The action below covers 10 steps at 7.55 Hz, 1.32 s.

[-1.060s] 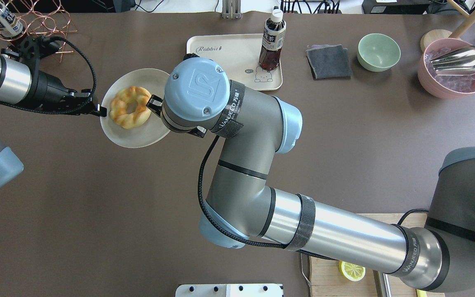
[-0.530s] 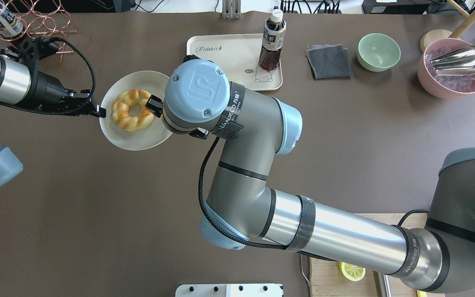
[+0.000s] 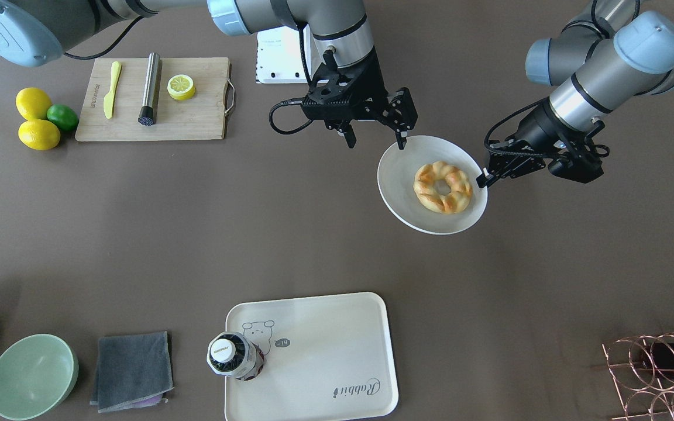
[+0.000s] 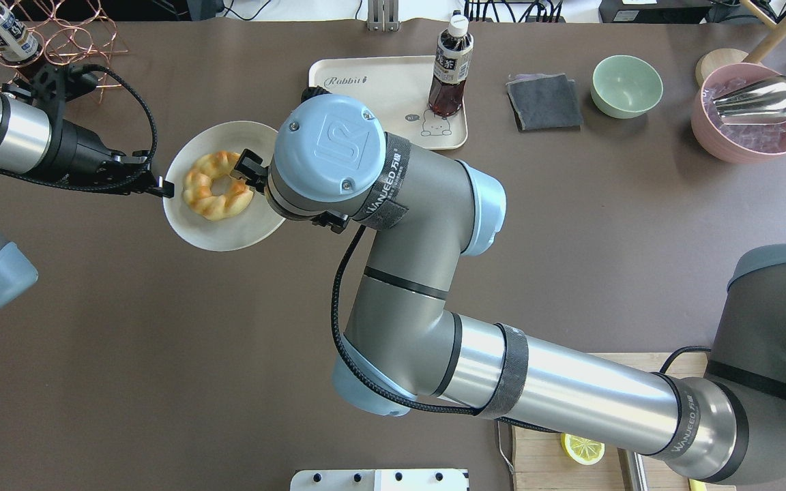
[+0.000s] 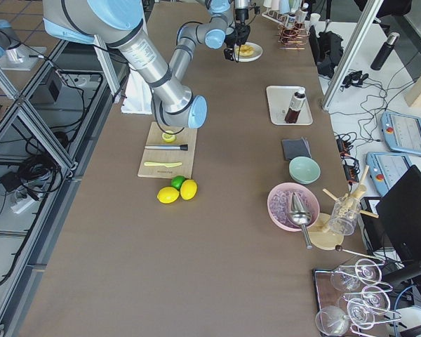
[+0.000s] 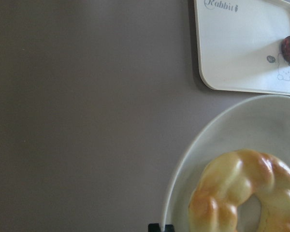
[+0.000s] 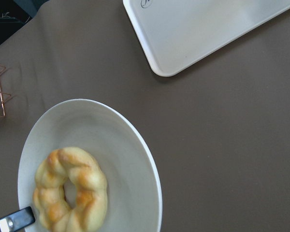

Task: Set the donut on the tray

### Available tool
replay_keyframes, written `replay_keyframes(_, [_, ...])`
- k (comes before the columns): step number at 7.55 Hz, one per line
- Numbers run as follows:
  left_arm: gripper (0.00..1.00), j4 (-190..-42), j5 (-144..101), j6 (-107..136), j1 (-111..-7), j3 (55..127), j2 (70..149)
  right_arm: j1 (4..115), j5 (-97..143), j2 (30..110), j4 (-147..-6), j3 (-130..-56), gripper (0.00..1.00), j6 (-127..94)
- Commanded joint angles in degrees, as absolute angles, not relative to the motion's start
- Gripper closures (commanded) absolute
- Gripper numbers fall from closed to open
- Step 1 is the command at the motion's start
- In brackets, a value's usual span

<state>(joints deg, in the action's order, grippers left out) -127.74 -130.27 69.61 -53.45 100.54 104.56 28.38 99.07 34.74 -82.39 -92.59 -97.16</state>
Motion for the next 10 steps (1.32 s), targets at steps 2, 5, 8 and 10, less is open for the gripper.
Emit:
replay_keyframes(2, [1.00, -127.5, -129.0, 79.1, -55.4, 86.0, 117.4, 35.5, 109.1, 46.0, -82.5, -102.4, 0.00, -85.5])
replay_keyframes(5, [1.00, -126.2, -123.1, 83.6, -55.3, 71.8, 127.9, 44.2, 119.7, 54.6, -82.0, -103.8, 0.00, -66.5])
replay_keyframes(8, [1.00, -126.3, -118.4, 83.7, -54.1, 57.2, 138.5, 54.7, 128.8, 66.6, -81.7, -104.5, 0.00, -45.9])
replay_keyframes(10, [1.00, -126.3, -115.2, 84.6, -51.5, 51.0, 144.4, 65.5, 134.6, 77.0, -82.2, -103.8, 0.00, -28.0])
